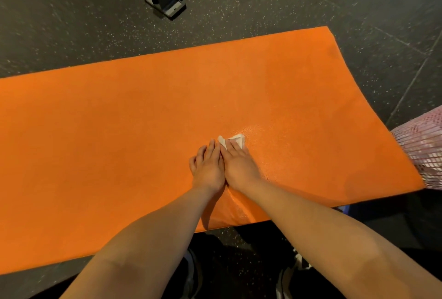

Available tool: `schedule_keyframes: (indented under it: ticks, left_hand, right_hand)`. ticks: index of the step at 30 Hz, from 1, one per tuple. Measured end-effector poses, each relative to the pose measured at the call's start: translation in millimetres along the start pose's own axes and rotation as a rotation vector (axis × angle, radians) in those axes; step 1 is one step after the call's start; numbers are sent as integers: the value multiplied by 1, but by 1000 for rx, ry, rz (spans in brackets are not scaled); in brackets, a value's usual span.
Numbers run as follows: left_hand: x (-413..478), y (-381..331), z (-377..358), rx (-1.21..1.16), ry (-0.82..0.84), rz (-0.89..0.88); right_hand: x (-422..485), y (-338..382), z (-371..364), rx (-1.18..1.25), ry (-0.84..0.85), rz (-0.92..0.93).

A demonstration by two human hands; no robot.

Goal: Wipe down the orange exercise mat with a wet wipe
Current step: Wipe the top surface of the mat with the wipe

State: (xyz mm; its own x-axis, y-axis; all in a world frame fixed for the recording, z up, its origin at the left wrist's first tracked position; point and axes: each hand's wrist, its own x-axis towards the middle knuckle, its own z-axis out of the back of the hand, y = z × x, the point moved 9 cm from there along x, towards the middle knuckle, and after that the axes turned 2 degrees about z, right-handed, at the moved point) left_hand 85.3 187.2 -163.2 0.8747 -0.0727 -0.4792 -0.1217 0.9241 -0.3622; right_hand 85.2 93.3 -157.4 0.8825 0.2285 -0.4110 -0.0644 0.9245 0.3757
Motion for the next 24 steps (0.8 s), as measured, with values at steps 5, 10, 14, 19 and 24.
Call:
schedule_keyframes:
  ticks: [5,10,14,19,24]
  left_hand:
    - [1,-1,0,17,26,-4]
    - [0,-2,3,-2,17,24]
    - [1,-3,10,-44,-21,52]
    - [5,-5,18,41,-21,29]
    - [26,-7,25,47,-26,72]
  right_hand:
    - [3,-46,21,-85,-8,-151]
    - [5,-37,24,11,-35,-227]
    - [2,-1,10,-3,20,85]
    - [20,-65,37,-50,-32,-232]
    - [36,-49,36,-25,-44,-223]
